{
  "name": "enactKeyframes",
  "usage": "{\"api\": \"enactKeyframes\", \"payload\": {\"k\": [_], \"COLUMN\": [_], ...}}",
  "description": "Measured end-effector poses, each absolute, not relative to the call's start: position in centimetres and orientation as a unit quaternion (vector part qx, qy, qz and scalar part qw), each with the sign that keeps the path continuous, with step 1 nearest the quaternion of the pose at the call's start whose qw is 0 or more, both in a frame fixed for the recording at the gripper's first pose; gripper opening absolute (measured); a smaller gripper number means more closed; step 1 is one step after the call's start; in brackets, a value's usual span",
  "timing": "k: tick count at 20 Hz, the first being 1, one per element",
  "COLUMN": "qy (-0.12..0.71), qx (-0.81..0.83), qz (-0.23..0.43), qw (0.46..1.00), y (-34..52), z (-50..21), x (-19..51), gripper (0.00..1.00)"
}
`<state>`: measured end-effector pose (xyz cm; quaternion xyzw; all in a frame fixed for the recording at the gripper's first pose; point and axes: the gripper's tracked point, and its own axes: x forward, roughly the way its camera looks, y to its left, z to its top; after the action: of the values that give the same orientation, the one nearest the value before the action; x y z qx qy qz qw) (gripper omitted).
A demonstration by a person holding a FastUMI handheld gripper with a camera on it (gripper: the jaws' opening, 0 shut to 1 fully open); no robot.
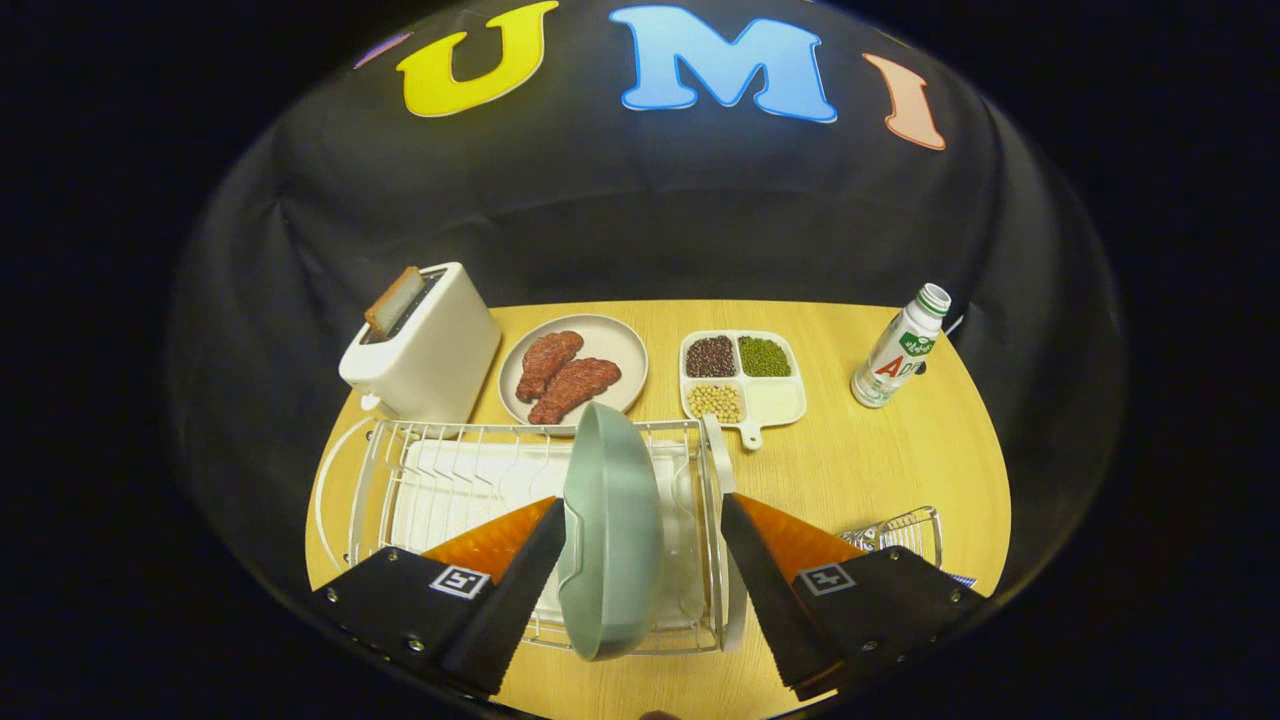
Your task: Take the plate from the dish rack, then take the spoon from the basket and place it into the plate.
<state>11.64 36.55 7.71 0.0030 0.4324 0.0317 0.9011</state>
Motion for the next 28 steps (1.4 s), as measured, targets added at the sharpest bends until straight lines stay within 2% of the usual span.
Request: {"api": "enactKeyframes", "payload": {"k": [3, 4, 7, 10, 20, 28], "qy": [0.454, 0.459, 0.468, 0.477, 0.436, 0.412], "qx": [-0.009, -0.01, -0.023, -0.031, -0.13, -0.086], "qz": [0.018, 0.02, 0.0, -0.007, -0.051, -0.016], "qw": [0.891, 0.888, 0.883, 0.878, 0.889, 0.907], "y": [36.9, 37.3, 37.0, 36.8, 36.1, 34.5], "z": [6.3, 5.8, 5.4, 5.6, 10.3, 15.1], "x": [11.8, 11.8, 12.1, 11.9, 13.1, 10.2], "gripper": [0.93, 0.84, 0.29, 0.22, 0.22, 0.22]}}
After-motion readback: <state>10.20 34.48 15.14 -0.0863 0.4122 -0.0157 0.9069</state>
